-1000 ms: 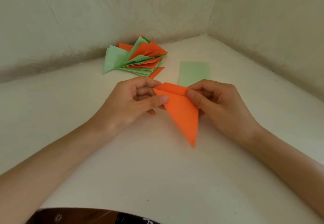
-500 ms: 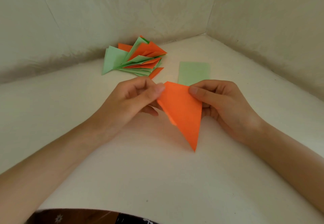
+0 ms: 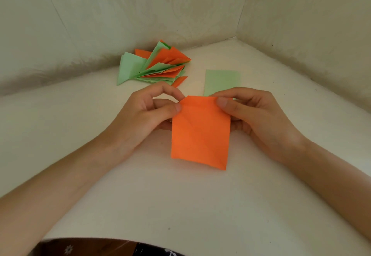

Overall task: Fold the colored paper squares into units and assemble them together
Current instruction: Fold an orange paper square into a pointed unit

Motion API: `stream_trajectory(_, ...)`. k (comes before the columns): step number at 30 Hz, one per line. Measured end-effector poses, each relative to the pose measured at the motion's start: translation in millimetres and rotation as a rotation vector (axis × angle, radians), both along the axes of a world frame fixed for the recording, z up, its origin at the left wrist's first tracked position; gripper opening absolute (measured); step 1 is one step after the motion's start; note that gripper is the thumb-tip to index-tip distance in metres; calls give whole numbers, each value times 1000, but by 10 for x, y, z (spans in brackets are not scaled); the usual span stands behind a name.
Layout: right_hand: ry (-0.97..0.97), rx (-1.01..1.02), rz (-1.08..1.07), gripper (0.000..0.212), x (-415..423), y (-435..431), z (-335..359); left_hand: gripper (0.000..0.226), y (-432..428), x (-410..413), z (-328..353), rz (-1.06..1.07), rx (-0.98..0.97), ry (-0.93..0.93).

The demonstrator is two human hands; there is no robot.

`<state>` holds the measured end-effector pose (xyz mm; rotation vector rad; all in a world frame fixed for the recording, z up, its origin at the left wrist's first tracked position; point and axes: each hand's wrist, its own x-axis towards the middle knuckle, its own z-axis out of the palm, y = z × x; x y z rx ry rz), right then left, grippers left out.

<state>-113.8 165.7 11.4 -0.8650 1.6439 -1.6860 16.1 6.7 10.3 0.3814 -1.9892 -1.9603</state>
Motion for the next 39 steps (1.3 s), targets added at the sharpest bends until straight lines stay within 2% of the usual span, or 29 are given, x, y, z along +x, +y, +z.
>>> stream_trajectory(5,-40,-40,80,23,22,7,25,28,-3,5,13,42,-7,-1)
stream_trajectory(9,-42,-50,86,40,39,14,33,27,19,-9,33,54,49,1)
stream_trajectory(11,40,-36,63,43,57,23,18,24,23,-11,45,52,92,-2)
stream_trajectory(14,233,8,23,35,76,47,-9,13,7,-5,25,53,74,-17)
stream_trajectory(19,284,4,-10,21,94,45,54,11,-10,-5,-15,15,11,-41)
stream_trajectory(23,355,108,-2,14,119,39,56,11,-5,-12,-29,9,-15,-38)
stream_trajectory(27,360,158,18,14,115,27,35,15,-12,-22,-36,18,-5,-35)
stream_trajectory(32,303,162,-44,16,68,11,25,29,-45,-28,-9,-64,176,3)
stream_trajectory(39,150,103,-27,18,24,15,36,21,-72,-11,-71,-110,64,58)
